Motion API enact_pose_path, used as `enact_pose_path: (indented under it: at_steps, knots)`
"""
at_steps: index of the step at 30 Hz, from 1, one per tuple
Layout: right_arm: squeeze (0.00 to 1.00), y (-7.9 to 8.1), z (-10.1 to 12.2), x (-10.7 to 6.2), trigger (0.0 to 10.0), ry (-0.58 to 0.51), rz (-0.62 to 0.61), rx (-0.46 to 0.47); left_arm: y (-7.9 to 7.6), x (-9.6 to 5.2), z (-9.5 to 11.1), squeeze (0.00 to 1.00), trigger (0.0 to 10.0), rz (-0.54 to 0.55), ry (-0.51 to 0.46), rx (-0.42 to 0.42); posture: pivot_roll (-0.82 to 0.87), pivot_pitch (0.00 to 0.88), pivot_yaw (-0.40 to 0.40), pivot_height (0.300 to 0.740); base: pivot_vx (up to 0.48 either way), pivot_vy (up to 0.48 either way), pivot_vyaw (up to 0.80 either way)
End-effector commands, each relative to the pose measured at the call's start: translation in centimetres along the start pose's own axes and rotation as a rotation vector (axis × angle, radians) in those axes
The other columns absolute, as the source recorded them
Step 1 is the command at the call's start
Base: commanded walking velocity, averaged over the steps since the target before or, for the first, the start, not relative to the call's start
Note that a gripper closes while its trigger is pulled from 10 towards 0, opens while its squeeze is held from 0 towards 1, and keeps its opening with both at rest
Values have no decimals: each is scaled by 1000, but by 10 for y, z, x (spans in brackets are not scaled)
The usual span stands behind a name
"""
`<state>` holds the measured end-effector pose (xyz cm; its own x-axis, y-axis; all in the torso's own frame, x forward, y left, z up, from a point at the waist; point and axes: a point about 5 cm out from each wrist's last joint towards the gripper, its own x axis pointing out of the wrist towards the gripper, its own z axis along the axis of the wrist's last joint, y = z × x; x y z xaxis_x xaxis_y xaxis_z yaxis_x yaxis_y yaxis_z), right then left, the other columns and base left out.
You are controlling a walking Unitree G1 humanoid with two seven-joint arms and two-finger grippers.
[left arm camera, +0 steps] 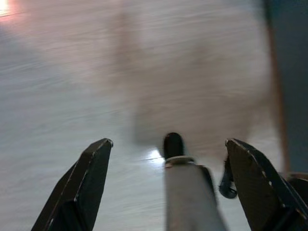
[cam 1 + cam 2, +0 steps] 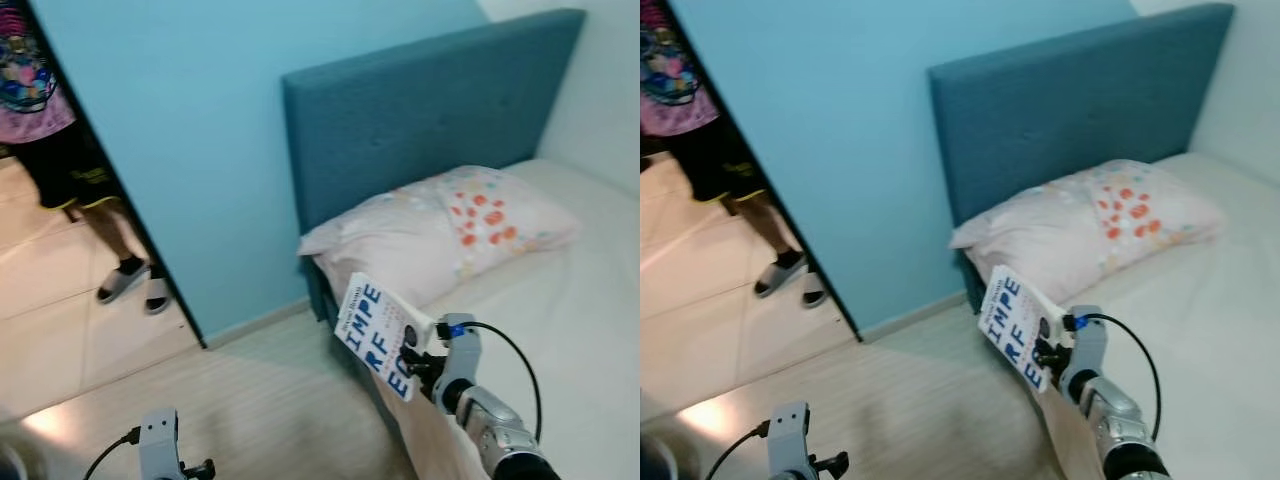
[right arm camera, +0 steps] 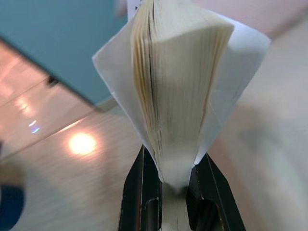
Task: Clean up the room
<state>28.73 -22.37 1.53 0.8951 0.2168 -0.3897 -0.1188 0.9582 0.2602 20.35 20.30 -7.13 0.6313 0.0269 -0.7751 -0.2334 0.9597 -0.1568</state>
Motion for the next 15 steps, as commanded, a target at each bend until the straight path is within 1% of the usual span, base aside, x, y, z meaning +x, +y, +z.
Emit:
enact_pose_path:
  at_steps: [1, 3, 7, 8, 11, 13, 14, 15]
  knots:
    - [0, 4, 2, 2, 10000, -24, 10, 23, 2, -1, -7, 0, 10000, 1, 22, -11, -110, 37, 78, 707, 0, -450, 0]
    - [0, 2, 2, 2, 10000, -23, -3, 23, 3, -1, -6, 0, 10000, 7, 16, -29, -111, 39, 77, 707, 0, -448, 0]
    - [0, 1, 3, 2, 10000, -23, -6, 23, 3, -1, -6, 0, 10000, 8, 14, -30, -111, 39, 77, 707, 0, -450, 0]
    - [0, -1, 3, 2, 10000, -10, -23, 46, 3, -1, -3, 0, 10000, 31, 0, -62, -112, 37, 72, 707, 0, 0, 0]
    - [0, -2, 3, 2, 10000, -3, -26, 55, 3, -1, -1, 0, 10000, 35, -8, -71, -112, 37, 71, 707, 0, 0, 0]
    - [0, -1, 1, 3, 10000, 26, -9, 80, 1, 0, 3, 0, 10000, 31, -27, -80, -111, 38, 70, 702, 0, 0, 0]
    - [0, -1, 1, 3, 10000, 26, -9, 80, 1, 0, 3, 0, 10000, 31, -27, -80, -111, 38, 70, 702, 0, 0, 0]
    - [0, 0, 0, 3, 10000, 28, 3, 99, 0, 1, 5, 0, 10000, 28, -34, -83, -112, 37, 69, 697, 0, 0, 0]
